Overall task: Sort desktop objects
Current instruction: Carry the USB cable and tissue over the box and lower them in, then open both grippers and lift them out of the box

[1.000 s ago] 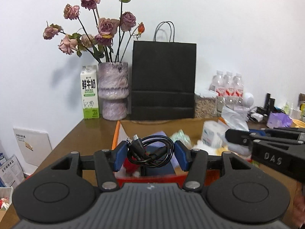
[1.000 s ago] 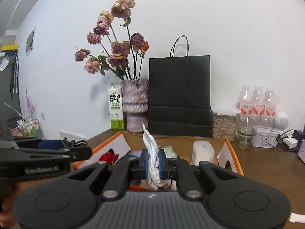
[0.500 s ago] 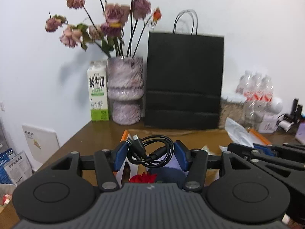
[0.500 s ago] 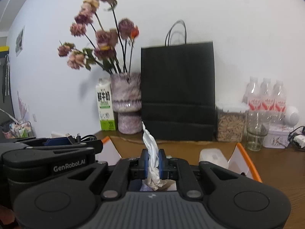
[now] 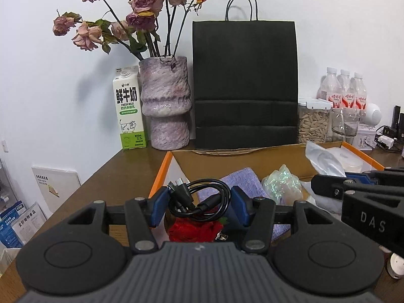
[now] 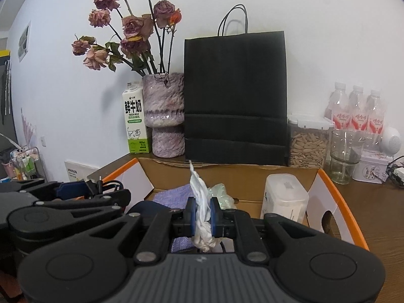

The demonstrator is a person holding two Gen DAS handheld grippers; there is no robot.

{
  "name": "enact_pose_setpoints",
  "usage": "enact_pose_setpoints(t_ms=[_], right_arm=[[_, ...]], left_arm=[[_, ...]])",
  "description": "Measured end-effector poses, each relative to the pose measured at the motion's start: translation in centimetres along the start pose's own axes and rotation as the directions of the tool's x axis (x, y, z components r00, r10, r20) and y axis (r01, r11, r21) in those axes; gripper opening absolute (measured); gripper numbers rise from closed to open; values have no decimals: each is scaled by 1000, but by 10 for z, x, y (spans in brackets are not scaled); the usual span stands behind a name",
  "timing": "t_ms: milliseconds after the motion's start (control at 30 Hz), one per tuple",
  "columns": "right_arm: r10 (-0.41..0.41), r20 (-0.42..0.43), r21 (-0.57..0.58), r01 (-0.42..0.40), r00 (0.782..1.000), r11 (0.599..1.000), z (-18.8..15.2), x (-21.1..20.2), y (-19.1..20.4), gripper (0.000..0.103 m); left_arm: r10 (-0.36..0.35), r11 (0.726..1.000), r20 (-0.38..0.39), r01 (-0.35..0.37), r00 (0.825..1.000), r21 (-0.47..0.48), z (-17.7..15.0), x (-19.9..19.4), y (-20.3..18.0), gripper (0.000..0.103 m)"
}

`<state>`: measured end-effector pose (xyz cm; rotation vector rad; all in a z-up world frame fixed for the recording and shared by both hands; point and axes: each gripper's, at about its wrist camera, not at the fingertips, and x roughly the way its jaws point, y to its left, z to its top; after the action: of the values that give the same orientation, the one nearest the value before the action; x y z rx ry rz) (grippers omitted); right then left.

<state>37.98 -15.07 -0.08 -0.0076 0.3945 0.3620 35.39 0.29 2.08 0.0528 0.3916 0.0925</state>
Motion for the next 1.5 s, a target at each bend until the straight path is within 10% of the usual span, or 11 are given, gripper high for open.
enact_pose_setpoints(t_ms=[200,433,533,1500], right_arm=[[-24,17,7,24,1000,1000,1,-5,-2,23],[-60,85,26,58,995,998,7,-17,-7,83],[-77,112,19,75,991,997,10,-23,-10,103],[-52,118,-40,57,992,998,4,-51,-1,103]], left_arm=[[10,1000,26,-10,1000,1,2,-5,1,62],[75,997,115,-71,991,-39,7,-17,8,103],[86,996,133,-80,987,-49,8,-20,9,103],[45,998,165,-39,985,-39,1,-49,12,103]])
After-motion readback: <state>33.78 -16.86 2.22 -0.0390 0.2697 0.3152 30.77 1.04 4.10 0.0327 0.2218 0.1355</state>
